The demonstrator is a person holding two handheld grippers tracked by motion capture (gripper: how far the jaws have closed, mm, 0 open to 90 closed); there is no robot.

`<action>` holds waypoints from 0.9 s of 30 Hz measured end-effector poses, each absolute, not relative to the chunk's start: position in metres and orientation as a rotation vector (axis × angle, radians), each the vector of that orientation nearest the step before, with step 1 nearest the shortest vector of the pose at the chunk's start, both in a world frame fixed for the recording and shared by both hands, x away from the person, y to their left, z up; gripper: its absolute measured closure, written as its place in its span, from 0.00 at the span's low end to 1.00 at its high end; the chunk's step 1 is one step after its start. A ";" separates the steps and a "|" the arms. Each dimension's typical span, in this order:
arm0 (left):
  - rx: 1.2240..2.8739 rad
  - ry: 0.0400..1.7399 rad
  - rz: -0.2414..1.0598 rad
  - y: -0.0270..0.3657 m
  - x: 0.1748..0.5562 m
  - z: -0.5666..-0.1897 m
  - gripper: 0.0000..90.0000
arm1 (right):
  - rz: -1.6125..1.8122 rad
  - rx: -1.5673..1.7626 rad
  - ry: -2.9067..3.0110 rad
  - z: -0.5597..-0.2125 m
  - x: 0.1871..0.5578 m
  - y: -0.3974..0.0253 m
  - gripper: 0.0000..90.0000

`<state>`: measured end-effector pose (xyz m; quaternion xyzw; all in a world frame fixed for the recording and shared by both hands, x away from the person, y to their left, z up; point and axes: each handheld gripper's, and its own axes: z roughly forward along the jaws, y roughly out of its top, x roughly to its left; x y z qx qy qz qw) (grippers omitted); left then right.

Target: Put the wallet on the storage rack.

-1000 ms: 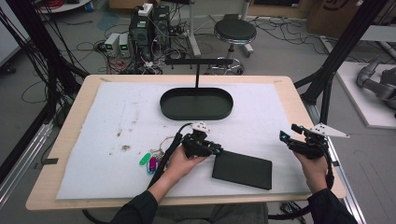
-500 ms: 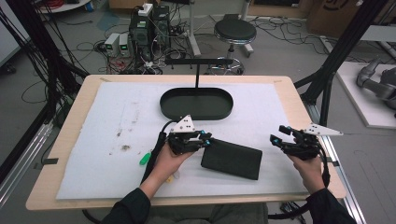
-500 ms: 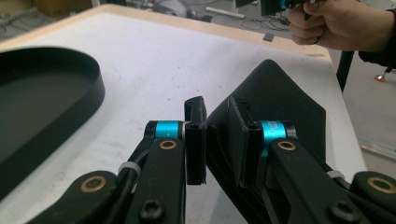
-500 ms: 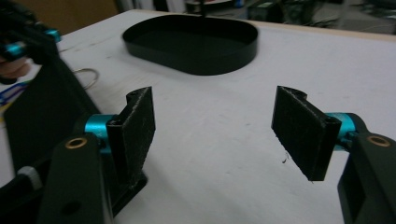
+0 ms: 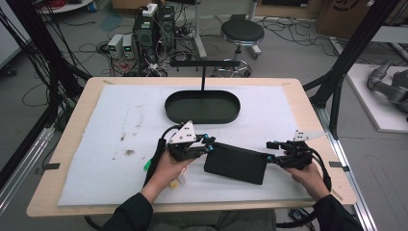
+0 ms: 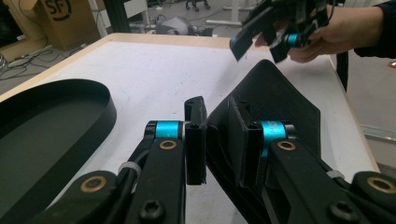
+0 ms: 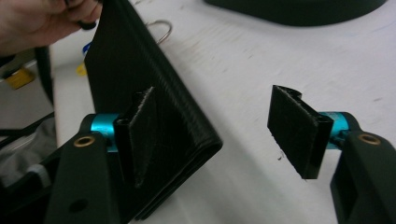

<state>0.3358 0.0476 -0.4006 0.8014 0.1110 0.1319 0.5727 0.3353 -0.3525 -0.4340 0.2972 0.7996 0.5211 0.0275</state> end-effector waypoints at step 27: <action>1.916 0.332 0.165 0.076 0.339 -0.410 0.42 | 1.648 0.428 2.538 -0.419 0.324 -0.335 0.87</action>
